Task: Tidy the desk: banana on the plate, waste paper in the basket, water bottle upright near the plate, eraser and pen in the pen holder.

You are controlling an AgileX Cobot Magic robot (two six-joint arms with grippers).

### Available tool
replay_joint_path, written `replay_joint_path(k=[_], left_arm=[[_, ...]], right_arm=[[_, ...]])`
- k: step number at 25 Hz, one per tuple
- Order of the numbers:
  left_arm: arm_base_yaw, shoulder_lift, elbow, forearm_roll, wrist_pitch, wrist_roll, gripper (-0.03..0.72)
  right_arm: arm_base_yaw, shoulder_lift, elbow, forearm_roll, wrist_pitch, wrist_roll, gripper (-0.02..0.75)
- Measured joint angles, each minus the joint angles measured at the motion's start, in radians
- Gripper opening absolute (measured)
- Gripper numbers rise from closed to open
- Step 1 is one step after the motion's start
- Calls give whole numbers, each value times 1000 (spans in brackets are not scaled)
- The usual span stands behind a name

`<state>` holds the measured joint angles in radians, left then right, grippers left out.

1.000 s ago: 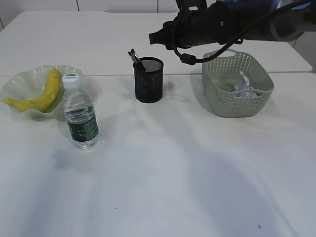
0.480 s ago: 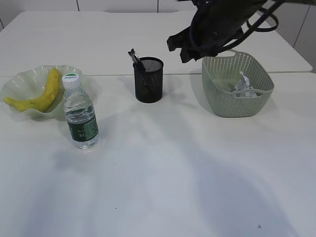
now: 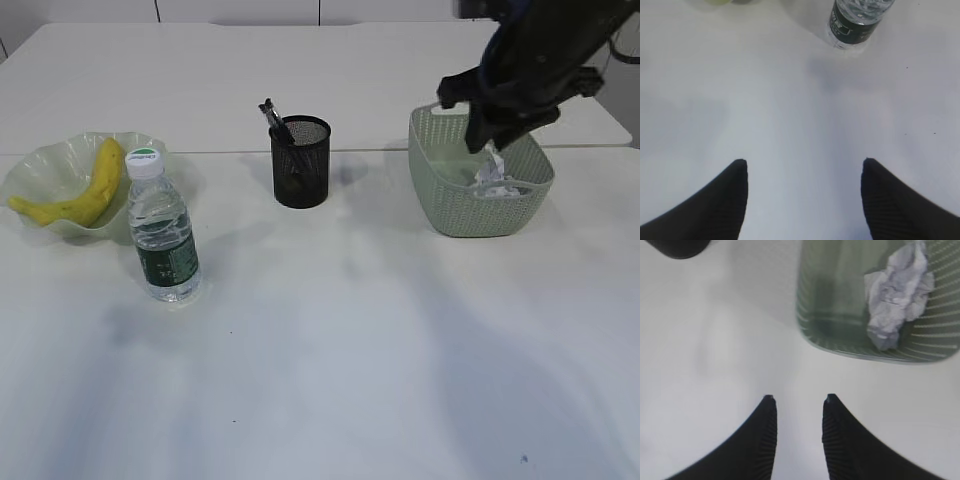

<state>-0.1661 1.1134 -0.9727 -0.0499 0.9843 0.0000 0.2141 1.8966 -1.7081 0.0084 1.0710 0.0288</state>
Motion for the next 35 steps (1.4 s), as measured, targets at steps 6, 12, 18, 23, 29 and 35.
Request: replay_joint_path(k=[6,12,18,23,29,35], left_arm=[[0,0,0,14,0,0,496],[0,-16,0,25,-11,0,496],[0,-91,0,44,-23,-35,496],[0,-162,0,85,2,-72,496],[0,-242,0,93,83,-76,496],[0,-367,2,108,134,-76,496]], right_arm=[[-124,-77,66,11,11,2,237],[-162,-197,199,43,-5,2,237],[-162,-357,424,121,-96,-29,237],[-162,-519,570,121,-126,-42,237],[-162,-644,621,111,-107,-29,237],[-162,-776,623,102,-31,1,237]])
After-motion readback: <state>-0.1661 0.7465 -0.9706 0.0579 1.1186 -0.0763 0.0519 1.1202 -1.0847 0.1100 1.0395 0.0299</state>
